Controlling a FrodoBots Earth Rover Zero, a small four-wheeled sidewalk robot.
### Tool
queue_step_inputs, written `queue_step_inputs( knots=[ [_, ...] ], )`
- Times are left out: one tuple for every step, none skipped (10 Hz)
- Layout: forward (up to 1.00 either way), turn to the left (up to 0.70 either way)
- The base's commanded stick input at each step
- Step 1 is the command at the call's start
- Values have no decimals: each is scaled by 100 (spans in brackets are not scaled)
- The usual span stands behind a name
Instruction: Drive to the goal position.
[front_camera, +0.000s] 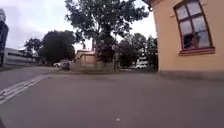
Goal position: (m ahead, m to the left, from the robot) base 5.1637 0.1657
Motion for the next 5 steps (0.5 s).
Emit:
queue_step_inputs(
  knots=[
    [45, 0],
    [45, -8],
    [45, -16],
    [45, -24],
    [45, -27]
  ],
)
